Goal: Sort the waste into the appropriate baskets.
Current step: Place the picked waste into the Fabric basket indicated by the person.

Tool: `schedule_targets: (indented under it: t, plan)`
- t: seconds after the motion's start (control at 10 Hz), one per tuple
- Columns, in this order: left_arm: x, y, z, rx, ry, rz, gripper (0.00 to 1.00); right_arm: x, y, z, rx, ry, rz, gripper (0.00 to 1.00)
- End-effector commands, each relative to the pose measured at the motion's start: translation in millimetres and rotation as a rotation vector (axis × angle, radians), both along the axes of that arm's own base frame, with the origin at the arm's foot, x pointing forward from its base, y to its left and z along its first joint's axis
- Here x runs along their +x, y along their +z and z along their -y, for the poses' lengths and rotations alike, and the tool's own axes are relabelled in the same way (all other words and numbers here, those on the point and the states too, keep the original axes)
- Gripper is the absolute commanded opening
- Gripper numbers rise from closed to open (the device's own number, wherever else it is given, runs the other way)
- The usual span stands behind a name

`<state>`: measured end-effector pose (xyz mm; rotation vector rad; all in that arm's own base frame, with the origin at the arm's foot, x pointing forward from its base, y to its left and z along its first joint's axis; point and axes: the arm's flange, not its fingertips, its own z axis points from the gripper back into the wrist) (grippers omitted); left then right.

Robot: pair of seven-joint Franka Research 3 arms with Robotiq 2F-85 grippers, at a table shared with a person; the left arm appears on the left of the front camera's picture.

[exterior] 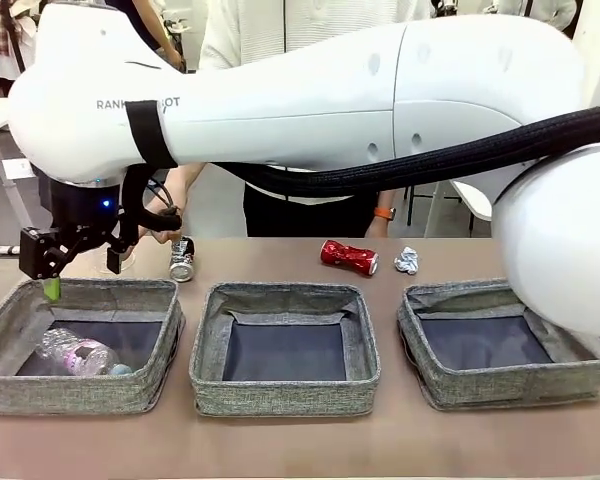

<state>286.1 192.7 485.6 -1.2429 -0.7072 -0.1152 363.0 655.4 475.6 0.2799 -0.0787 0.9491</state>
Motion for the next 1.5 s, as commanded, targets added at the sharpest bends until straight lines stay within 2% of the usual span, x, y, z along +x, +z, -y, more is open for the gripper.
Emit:
schedule_targets:
  t: [0.0,0.1,0.3,0.4,0.5,0.6,0.7,0.8,0.9,1.0,1.1,1.3,1.4]
  plan:
    - [0,1,0,-0.012,0.0,0.028,1.0,-6,-1,11,0.006,-0.029,0.01,1.0]
    - [0,1,0,-0.012,0.0,0.028,1.0,-5,-1,11,0.003,-0.031,0.006,1.0]
    - [0,1,0,-0.012,0.0,0.028,1.0,-1,11,36,0.101,-0.05,-0.08,1.0]
    - [0,1,0,-0.012,0.0,0.028,1.0,1,28,80,0.181,-0.116,-0.102,1.0]
    - [0,1,0,-0.012,0.0,0.028,1.0,-4,42,143,0.232,-0.211,-0.057,1.0]
    - [0,1,0,-0.012,0.0,0.028,1.0,-18,49,208,0.276,-0.252,-0.039,1.0]
    - [0,1,0,-0.012,0.0,0.028,1.0,-36,45,275,0.298,-0.301,-0.135,1.0]
    - [0,1,0,-0.012,0.0,0.028,1.0,-52,39,323,0.315,-0.396,-0.17,1.0]
    - [0,1,0,-0.012,0.0,0.028,1.0,-67,37,353,0.459,-0.48,-0.149,1.0]
    - [0,1,0,-0.012,0.0,0.028,1.0,-70,34,349,0.408,-0.62,-0.221,1.0]
    - [0,1,0,-0.012,0.0,0.028,1.0,10,72,260,0.338,-0.456,-0.173,1.0]
    - [0,1,0,-0.012,0.0,0.028,1.0,10,72,260,0.338,-0.456,-0.173,1.0]
    - [0,1,0,-0.012,0.0,0.028,1.0,-21,64,305,0.37,-0.521,-0.195,1.0]
